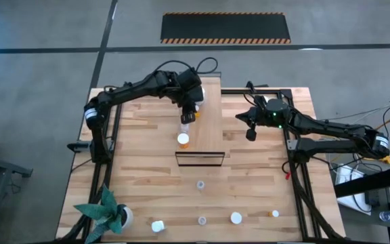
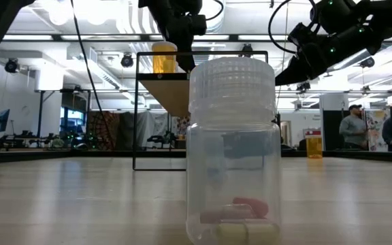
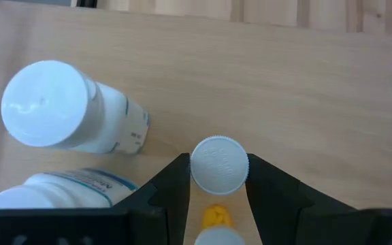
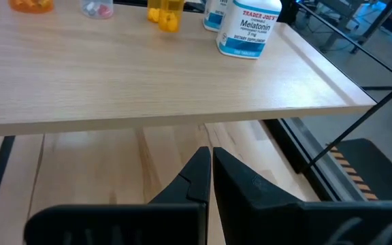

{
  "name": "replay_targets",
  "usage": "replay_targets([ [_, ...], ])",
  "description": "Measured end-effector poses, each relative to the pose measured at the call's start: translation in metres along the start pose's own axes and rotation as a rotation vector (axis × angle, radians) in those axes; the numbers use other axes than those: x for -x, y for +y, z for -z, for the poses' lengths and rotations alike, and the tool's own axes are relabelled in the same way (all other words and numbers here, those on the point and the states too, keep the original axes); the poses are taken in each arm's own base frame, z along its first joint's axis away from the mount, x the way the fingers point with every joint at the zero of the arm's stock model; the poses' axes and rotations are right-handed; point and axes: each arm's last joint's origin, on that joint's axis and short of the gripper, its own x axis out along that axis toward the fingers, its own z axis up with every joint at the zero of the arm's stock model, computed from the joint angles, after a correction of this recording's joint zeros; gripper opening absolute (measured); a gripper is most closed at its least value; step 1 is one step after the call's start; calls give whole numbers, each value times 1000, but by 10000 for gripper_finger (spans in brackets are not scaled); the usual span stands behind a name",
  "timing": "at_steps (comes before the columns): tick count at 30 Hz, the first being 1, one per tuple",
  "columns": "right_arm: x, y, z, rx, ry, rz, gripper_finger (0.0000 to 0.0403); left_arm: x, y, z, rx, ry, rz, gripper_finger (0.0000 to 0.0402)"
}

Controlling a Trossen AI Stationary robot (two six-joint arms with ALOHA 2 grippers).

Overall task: Pick and place medicine bottles onto shelf by color
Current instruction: Put the top small orange pill bottle aligned with the other small orange pill bottle on the shelf

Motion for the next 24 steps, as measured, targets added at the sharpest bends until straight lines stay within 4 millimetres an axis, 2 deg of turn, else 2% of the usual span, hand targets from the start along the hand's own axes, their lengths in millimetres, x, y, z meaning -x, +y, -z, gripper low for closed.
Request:
replay_targets([
  [5, 0, 0, 0, 0, 0, 0, 9, 0, 1, 0, 3, -2, 1, 115],
  [11, 0, 0, 0, -1, 0, 0, 9, -13, 2, 0, 7, 22, 30, 115],
  [24, 0, 0, 0, 1, 0, 0, 9, -13, 2, 1, 5, 29, 35, 115],
])
